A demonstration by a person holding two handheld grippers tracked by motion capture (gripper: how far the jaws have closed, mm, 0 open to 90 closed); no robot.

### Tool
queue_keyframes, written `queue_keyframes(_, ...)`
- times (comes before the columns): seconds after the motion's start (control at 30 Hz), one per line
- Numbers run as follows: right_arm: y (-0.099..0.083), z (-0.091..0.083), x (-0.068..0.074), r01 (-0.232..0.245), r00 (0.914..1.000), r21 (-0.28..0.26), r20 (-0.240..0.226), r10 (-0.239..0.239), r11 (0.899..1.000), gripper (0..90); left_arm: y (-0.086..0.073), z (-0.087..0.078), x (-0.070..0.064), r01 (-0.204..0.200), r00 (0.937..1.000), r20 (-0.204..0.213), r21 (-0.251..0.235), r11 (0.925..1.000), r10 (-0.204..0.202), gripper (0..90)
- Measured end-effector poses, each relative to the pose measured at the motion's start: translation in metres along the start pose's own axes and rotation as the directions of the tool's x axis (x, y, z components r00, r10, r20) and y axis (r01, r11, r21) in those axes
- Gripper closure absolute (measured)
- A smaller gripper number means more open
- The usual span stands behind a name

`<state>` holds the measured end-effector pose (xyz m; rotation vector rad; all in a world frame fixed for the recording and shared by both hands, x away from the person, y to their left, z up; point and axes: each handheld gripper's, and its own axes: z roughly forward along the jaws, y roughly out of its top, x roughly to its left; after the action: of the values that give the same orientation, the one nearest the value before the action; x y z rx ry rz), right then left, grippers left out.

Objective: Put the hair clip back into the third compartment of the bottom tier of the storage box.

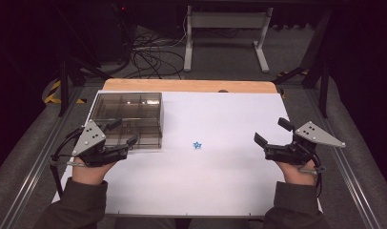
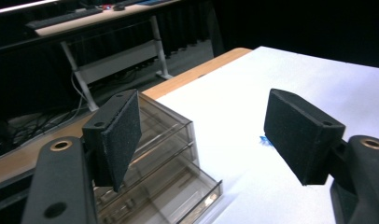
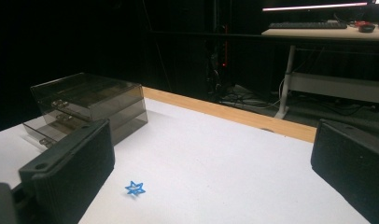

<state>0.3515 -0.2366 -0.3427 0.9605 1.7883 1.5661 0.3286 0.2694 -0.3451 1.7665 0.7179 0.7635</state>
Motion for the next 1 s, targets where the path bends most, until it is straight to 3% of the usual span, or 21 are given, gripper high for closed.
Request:
queue_keyframes(0.63, 0.001, -0.002, -0.001, -0.009, 1.0, -0.002, 0.002, 0.009, 1.0, 0.5, -0.001, 0.028, -0.016, 0.004, 0.9988, 0.049, 0.007, 1.0, -0.004, 37.2)
queue_keyframes(1.0, 0.001, -0.003, 0.0, -0.007, 1.0, -0.005, -0.001, 0.007, 1.0, 0.9, -0.002, 0.049, -0.027, -0.018, 0.9967, 0.08, 0.024, 0.9996, 0.016, 40.7)
